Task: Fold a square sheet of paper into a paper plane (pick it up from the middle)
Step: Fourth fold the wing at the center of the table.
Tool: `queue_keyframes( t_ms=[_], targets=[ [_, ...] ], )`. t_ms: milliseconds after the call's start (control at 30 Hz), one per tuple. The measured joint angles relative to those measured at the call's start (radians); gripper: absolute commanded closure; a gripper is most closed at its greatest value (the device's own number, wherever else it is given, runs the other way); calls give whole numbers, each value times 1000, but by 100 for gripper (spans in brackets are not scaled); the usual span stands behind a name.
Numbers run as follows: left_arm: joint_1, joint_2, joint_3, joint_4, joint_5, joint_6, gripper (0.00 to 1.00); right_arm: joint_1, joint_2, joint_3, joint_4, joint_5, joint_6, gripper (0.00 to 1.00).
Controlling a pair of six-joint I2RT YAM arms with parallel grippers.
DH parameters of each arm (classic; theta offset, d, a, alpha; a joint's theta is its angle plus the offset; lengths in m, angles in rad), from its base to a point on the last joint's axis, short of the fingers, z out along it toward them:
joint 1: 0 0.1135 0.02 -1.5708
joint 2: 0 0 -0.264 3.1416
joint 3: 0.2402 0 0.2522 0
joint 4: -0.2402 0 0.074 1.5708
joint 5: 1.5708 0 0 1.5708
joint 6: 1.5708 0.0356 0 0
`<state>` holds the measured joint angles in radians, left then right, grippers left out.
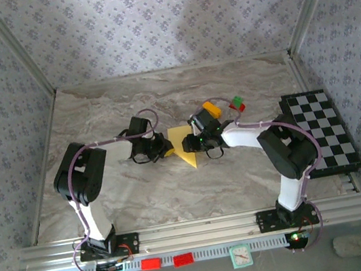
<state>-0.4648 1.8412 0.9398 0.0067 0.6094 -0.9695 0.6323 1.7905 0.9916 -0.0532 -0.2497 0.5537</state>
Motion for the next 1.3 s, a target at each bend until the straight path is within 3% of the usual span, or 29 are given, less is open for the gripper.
queue_keyframes(
  t_ms=[367, 500, 867, 1300],
  targets=[
    [-6, -103, 0, -43, -93, -19, 98, 43, -172, -103, 38, 131, -121, 42],
    [-29, -165, 0, -69, -157, -55, 98, 99, -236, -175, 92, 211, -180, 40],
    [-81, -200, 0, -144, -275, -140, 97, 293, -200, -246, 251, 454, -339, 45],
    [-82, -200, 0, -168, -285, -159, 96, 313, -77, -226, 332, 541, -432, 57]
  ],
)
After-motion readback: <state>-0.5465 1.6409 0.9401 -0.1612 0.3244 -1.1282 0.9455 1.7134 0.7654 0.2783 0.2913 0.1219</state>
